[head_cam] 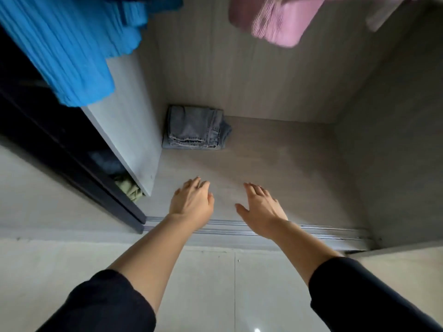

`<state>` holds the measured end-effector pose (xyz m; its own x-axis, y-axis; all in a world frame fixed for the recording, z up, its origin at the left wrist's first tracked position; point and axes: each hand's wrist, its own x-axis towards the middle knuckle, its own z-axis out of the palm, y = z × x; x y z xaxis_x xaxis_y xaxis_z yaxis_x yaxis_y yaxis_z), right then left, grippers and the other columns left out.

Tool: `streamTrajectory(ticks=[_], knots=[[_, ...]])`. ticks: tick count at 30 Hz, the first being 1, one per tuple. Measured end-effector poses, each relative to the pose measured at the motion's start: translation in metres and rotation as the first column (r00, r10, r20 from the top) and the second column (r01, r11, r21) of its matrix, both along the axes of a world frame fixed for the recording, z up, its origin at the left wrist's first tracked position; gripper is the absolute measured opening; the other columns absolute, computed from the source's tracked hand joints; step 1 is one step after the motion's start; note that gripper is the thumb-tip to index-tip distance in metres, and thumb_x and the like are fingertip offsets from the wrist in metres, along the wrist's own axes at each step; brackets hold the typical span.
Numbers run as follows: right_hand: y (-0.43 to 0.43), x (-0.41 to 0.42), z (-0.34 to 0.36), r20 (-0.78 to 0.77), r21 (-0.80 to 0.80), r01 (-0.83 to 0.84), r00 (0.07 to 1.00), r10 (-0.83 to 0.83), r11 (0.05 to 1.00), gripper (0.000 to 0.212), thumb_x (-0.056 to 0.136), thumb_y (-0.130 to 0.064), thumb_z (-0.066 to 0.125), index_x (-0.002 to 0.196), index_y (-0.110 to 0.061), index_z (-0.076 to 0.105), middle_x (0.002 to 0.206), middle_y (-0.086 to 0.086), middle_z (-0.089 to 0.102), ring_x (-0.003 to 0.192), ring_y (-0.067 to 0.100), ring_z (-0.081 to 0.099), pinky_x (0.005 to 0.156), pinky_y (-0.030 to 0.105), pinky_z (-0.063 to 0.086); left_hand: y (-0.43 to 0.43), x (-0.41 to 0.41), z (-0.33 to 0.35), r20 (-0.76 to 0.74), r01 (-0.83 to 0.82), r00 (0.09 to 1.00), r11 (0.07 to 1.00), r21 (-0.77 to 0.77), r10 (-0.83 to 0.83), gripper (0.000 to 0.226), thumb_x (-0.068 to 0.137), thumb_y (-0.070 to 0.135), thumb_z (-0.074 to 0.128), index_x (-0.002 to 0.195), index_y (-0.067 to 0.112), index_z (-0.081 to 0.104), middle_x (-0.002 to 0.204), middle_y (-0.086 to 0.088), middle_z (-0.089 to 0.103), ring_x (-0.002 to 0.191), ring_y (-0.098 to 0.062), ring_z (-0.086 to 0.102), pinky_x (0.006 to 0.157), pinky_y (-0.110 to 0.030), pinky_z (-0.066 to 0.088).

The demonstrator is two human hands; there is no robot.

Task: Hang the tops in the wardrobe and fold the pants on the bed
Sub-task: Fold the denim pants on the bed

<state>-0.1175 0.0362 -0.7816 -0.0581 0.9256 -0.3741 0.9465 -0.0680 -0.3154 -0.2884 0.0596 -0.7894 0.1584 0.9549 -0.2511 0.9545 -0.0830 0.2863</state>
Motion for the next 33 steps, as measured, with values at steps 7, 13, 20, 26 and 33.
streamTrajectory(ticks=[7, 13, 20, 26, 33], knots=[[-0.109, 0.041, 0.245, -0.008, -0.022, 0.144, 0.989, -0.144, 0.989, 0.069, 0.090, -0.038, 0.055, 0.148, -0.016, 0.024, 0.149, 0.003, 0.037, 0.136, 0.023, 0.031, 0.106, 0.039, 0.035, -0.070, 0.055, 0.233, -0.009, 0.145, 0.989, 0.989, -0.036, -0.145, 0.033, 0.097, 0.026, 0.035, 0.124, 0.019, 0.053, 0.129, -0.004, 0.052, 0.120, -0.025, 0.045, 0.091, -0.036, 0.040], [-0.213, 0.101, 0.403, 0.004, -0.042, 0.368, 0.930, -0.368, 0.929, 0.053, 0.089, -0.031, 0.055, 0.136, -0.013, 0.038, 0.137, 0.007, 0.045, 0.128, 0.027, 0.038, 0.101, 0.040, 0.040, -0.138, 0.139, 0.381, 0.016, 0.365, 0.931, 0.926, -0.100, -0.365, 0.034, 0.096, 0.024, 0.036, 0.125, 0.021, 0.053, 0.129, -0.007, 0.054, 0.122, -0.026, 0.045, 0.095, -0.034, 0.041], [-0.339, 0.204, 0.477, 0.004, -0.009, 0.604, 0.797, -0.604, 0.797, 0.059, 0.087, -0.031, 0.059, 0.139, -0.015, 0.037, 0.140, 0.007, 0.042, 0.129, 0.030, 0.037, 0.099, 0.041, 0.040, -0.236, 0.266, 0.459, 0.079, 0.566, 0.825, 0.818, -0.102, -0.560, 0.033, 0.094, 0.025, 0.040, 0.123, 0.021, 0.055, 0.129, -0.008, 0.053, 0.122, -0.027, 0.042, 0.098, -0.034, 0.038], [-0.443, 0.326, 0.491, 0.002, -0.006, 0.743, 0.669, -0.743, 0.669, 0.061, 0.087, -0.032, 0.059, 0.140, -0.015, 0.035, 0.139, 0.007, 0.041, 0.127, 0.029, 0.038, 0.099, 0.044, 0.041, -0.327, 0.422, 0.481, 0.029, 0.731, 0.680, 0.675, -0.097, -0.732, 0.035, 0.095, 0.027, 0.037, 0.127, 0.021, 0.050, 0.132, -0.005, 0.051, 0.124, -0.024, 0.041, 0.095, -0.034, 0.039], [-0.542, 0.461, 0.502, -0.010, 0.001, 0.863, 0.506, -0.863, 0.506, 0.064, 0.087, -0.031, 0.059, 0.142, -0.016, 0.031, 0.139, 0.008, 0.040, 0.126, 0.030, 0.038, 0.099, 0.045, 0.041, -0.416, 0.583, 0.500, 0.045, 0.851, 0.524, 0.520, -0.078, -0.851, 0.036, 0.096, 0.028, 0.035, 0.128, 0.020, 0.049, 0.133, -0.006, 0.049, 0.123, -0.024, 0.041, 0.097, -0.038, 0.038]])
